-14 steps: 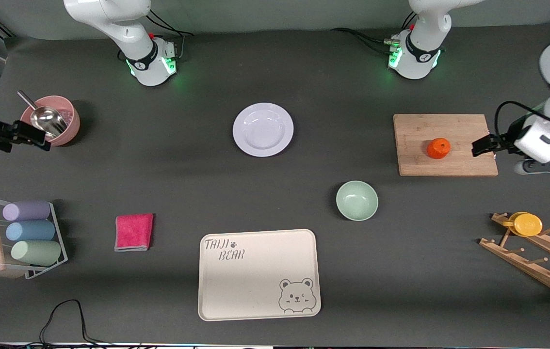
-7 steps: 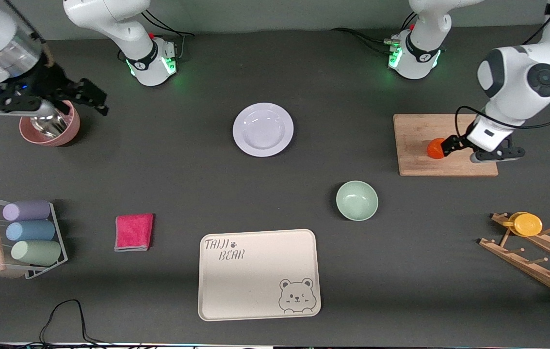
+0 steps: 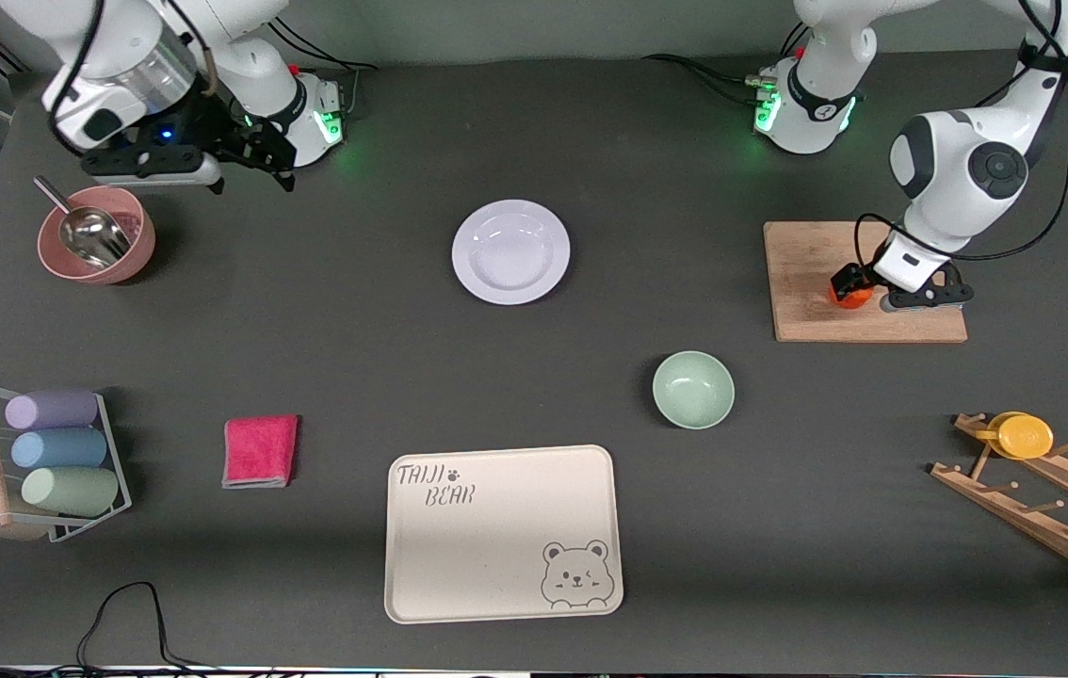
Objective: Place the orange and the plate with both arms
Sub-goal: 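Grasp the orange with the left gripper while the right gripper reaches forward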
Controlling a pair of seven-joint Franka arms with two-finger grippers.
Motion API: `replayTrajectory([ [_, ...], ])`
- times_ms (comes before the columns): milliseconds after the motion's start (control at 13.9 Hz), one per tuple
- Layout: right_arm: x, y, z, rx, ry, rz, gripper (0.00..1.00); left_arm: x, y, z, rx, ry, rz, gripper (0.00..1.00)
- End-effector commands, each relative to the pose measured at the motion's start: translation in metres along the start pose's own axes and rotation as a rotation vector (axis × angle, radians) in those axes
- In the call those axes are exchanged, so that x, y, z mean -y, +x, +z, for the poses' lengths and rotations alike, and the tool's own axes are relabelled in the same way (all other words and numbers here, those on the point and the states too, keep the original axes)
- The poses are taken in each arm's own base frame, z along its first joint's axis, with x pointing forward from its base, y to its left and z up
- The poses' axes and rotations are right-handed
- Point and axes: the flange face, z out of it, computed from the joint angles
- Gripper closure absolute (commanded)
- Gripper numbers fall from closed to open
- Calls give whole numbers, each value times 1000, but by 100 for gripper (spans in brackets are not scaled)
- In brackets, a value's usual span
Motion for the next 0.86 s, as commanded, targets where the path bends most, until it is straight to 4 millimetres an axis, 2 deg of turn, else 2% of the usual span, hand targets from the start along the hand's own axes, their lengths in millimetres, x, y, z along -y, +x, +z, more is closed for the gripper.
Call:
replayTrajectory([
  [0, -10, -22, 11, -23, 8, 6, 0, 3, -6, 9, 6, 0, 9, 0],
  [216, -17, -19, 14, -13, 8, 2, 0, 3, -9, 17, 20, -3, 8, 0],
  [360, -25, -14, 22, 12, 22, -37, 0, 2, -10, 20, 24, -5, 4, 0],
  [720, -84, 8, 62, 127, 234, -106, 0, 3, -11, 23, 32, -7, 1, 3],
  [792, -92, 8, 76, 137, 285, -115, 0, 2, -11, 23, 32, -7, 4, 6],
])
